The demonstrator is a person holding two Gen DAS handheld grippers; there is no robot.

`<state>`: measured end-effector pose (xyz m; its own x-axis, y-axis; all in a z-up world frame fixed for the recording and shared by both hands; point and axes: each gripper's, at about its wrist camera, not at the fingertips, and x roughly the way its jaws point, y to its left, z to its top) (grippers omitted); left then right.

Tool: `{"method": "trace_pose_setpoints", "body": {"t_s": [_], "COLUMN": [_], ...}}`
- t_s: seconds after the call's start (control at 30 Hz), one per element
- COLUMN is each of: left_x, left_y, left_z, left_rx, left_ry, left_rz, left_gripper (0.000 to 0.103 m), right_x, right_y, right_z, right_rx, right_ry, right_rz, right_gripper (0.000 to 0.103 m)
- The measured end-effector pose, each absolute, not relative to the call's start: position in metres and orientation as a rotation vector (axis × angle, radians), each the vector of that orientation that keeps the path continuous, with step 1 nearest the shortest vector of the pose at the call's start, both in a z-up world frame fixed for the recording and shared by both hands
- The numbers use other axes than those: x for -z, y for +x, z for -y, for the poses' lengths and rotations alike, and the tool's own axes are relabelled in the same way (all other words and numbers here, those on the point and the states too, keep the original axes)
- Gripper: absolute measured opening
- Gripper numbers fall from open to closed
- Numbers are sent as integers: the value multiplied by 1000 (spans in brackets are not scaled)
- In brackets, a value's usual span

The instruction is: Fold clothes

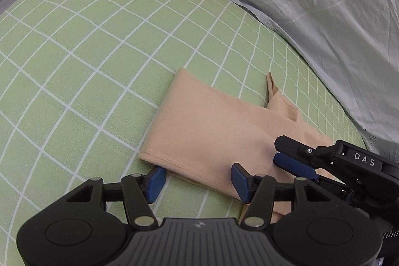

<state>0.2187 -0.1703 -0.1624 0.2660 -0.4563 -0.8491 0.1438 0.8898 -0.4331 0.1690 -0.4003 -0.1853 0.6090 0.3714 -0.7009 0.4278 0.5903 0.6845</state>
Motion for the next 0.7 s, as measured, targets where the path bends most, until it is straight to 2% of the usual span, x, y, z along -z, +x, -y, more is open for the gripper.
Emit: {"method": "trace_pose_setpoints", "body": {"t_s": [0.13, 0.23, 0.3, 0.37, 0.43, 0.47, 0.6, 0.7], "left_x": [163, 163, 162, 162, 162, 163, 163, 163], "left_y": [219, 221, 222, 221, 220, 220, 220, 220], "left_z": [168, 169, 170, 170, 169, 169, 168, 170], "left_rx": [405, 393, 389, 387, 390, 391, 387, 386], "left_ry": [-311, -313, -310, -309, -315, -319, -330, -326], "left_rz": [-1247, -1263, -1262, -1259, -1256, -1254, -1259, -1261], "left_gripper": [58, 58, 58, 58, 58, 58, 59, 59], "right_x": [190, 191, 190, 189, 189, 189, 185, 182], "right_y": [167, 169, 171, 171, 170, 169, 163, 158], "right_z": [399, 398, 397, 396, 397, 398, 395, 393], "right_rx": [69, 72, 59, 57, 54, 50, 49, 46], "right_ry": [971, 979, 949, 935, 942, 954, 943, 939], "right_rz": [-970, -971, -974, -977, -977, -971, -946, -933], "right_gripper": [30, 35, 33, 28, 13, 10, 3, 2]}}
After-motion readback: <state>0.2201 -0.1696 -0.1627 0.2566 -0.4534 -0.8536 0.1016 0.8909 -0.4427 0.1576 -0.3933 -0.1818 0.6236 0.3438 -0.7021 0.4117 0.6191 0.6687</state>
